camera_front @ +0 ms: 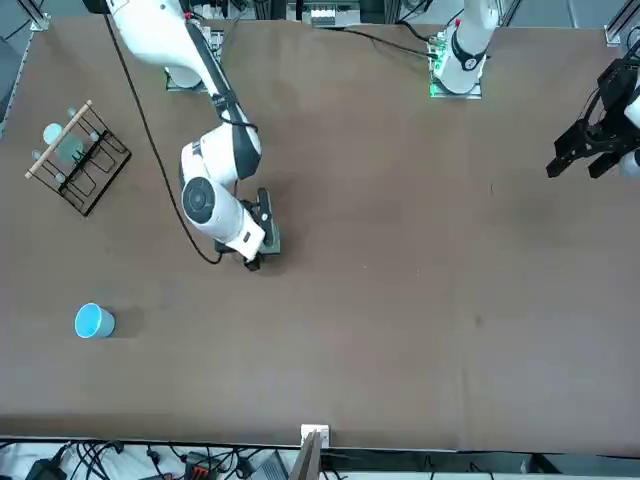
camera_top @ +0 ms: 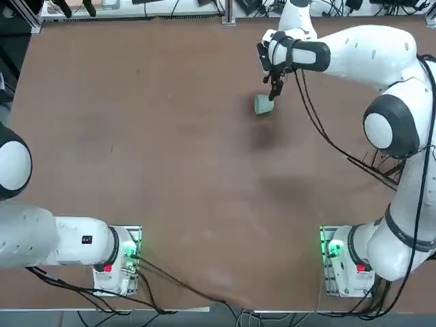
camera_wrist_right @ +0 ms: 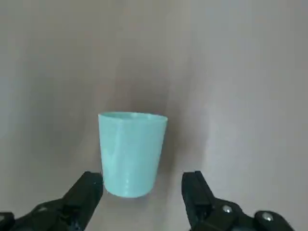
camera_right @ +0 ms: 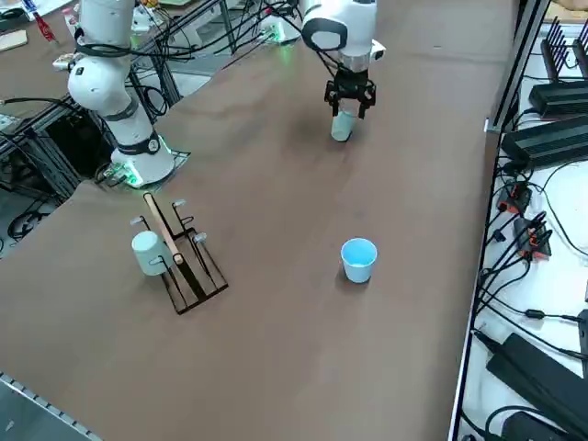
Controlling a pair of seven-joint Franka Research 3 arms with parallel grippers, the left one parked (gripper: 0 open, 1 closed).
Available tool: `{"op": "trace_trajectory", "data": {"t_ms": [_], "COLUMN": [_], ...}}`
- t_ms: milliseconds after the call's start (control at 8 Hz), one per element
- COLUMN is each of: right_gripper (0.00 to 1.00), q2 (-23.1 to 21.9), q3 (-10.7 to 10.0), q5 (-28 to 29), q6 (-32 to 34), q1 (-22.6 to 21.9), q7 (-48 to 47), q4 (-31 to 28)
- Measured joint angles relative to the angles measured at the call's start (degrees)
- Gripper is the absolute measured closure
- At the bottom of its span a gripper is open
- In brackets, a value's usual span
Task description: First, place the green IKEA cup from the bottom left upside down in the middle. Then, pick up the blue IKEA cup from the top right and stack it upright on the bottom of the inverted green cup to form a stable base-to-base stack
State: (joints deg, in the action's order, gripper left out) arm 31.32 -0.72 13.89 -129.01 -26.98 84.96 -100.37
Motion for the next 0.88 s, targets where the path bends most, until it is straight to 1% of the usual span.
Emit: {"op": "trace_trajectory", "data": {"t_ms": [125, 500, 625, 875], "right_gripper": [0.0, 0.0, 0.0, 0.0], "q2": [-0.4, -1.0, -1.0, -1.0], "q3": [0.0, 0.0, 0.0, 0.0], "q5": [2.7, 14.5, 16.2, 16.9], "q6": [-1.5, -5.2, -5.9, -6.5], "q1": [0.6, 1.5, 1.5, 1.5], "q7": [2.8, 12.8, 13.8, 14.0], "q4": [-1.7, -5.9, -6.7, -7.7]}}
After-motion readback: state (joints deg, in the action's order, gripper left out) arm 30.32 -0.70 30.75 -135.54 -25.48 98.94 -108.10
